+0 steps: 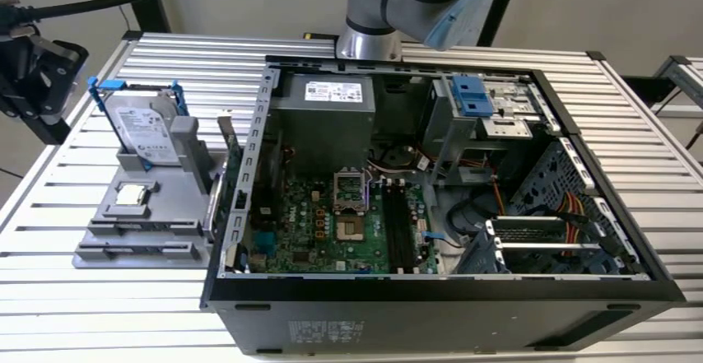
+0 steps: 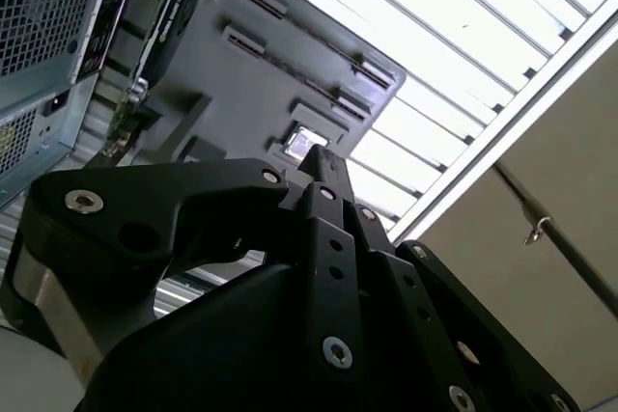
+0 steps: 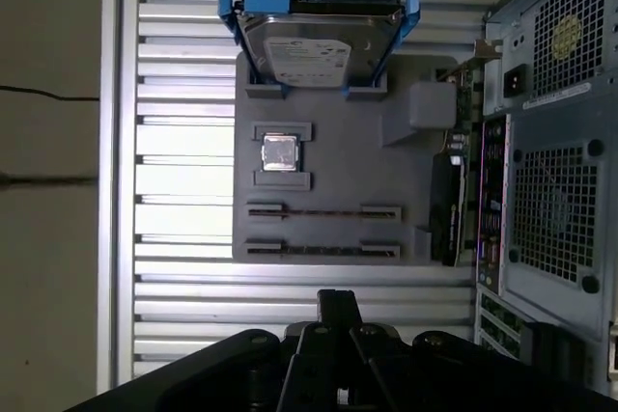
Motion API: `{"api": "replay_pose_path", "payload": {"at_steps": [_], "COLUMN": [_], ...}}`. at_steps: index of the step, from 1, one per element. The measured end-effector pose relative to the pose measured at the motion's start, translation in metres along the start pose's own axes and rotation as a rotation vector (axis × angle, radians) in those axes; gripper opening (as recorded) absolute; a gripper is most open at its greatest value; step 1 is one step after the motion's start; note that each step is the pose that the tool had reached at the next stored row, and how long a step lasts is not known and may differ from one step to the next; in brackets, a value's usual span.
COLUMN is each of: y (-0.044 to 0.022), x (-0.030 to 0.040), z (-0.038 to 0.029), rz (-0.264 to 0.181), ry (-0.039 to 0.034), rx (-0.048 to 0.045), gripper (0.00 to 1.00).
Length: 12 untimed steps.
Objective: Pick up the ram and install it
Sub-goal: 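Pick up the ram and move it above insertion slot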
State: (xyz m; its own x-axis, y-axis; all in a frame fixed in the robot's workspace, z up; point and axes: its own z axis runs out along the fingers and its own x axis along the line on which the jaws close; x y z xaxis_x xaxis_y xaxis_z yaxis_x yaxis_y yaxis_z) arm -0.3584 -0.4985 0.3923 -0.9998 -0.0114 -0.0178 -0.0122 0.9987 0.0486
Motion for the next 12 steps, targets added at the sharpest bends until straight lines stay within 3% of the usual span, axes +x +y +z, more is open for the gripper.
{"api": "replay_pose_path", "payload": {"at_steps": [12], "y": [0.0], "x": [0.0009], "z": [0.0], "rz": [-0.11], "ry": [0.0053], "rx": [-0.0021], "gripper": [0.0]}}
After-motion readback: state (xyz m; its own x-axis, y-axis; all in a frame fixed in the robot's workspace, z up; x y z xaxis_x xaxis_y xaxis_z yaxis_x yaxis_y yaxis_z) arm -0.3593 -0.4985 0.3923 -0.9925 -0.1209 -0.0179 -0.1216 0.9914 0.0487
